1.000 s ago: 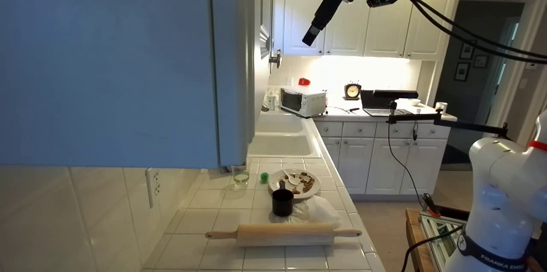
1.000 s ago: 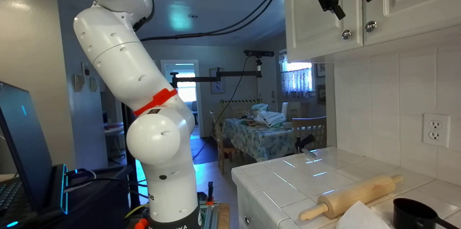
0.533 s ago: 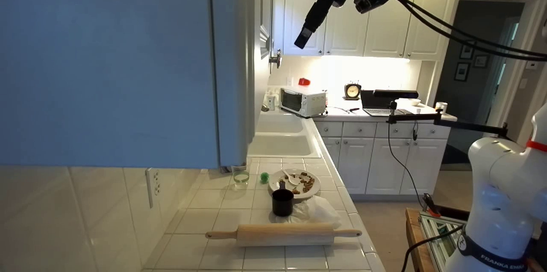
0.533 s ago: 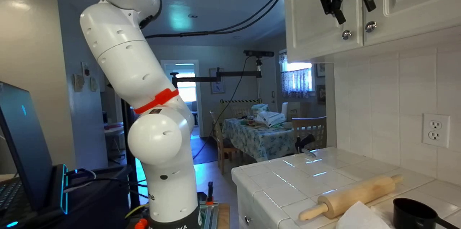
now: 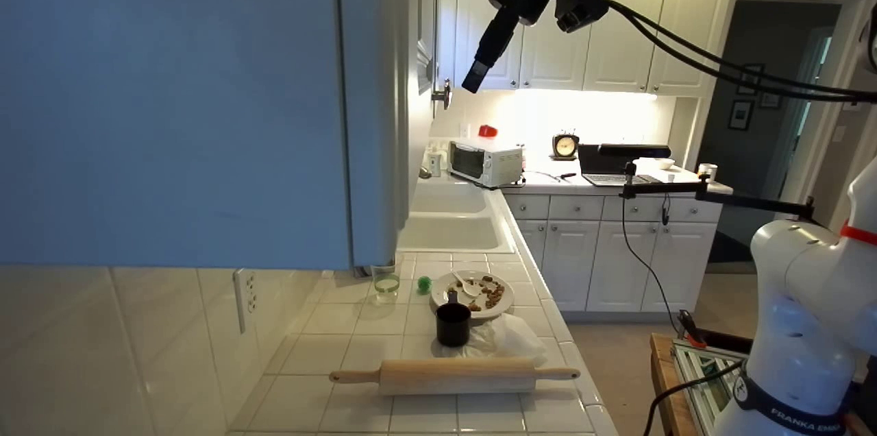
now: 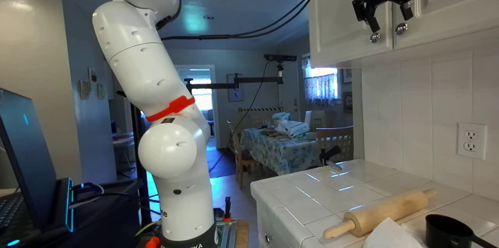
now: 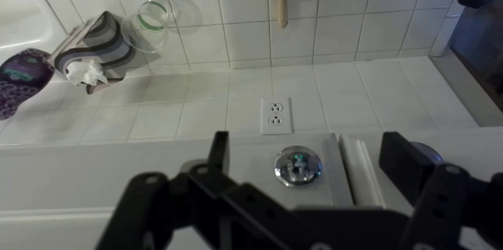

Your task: Open the right cabinet door.

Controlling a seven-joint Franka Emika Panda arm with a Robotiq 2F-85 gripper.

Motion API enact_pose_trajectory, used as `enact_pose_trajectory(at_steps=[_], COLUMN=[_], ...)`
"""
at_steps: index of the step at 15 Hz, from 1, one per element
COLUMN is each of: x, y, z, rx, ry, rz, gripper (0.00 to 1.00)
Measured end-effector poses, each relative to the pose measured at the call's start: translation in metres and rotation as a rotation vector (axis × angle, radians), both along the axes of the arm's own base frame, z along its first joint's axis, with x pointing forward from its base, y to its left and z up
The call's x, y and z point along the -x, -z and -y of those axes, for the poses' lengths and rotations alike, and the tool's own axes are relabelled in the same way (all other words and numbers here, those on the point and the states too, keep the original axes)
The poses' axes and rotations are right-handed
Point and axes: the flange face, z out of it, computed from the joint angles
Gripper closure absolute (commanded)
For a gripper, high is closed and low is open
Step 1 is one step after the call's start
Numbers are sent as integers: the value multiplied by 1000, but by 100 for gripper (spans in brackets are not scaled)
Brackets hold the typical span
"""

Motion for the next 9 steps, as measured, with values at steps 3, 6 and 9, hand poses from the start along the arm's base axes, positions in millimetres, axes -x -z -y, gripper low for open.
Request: enact_pose_trajectory(at_steps=[3, 6, 9], x=[-2, -4, -6], y=[0, 0, -1], z=[1, 1, 1], rx=[-1, -3, -3], ry=[2, 3, 4], rz=[9, 19, 27], gripper=[37, 48, 48])
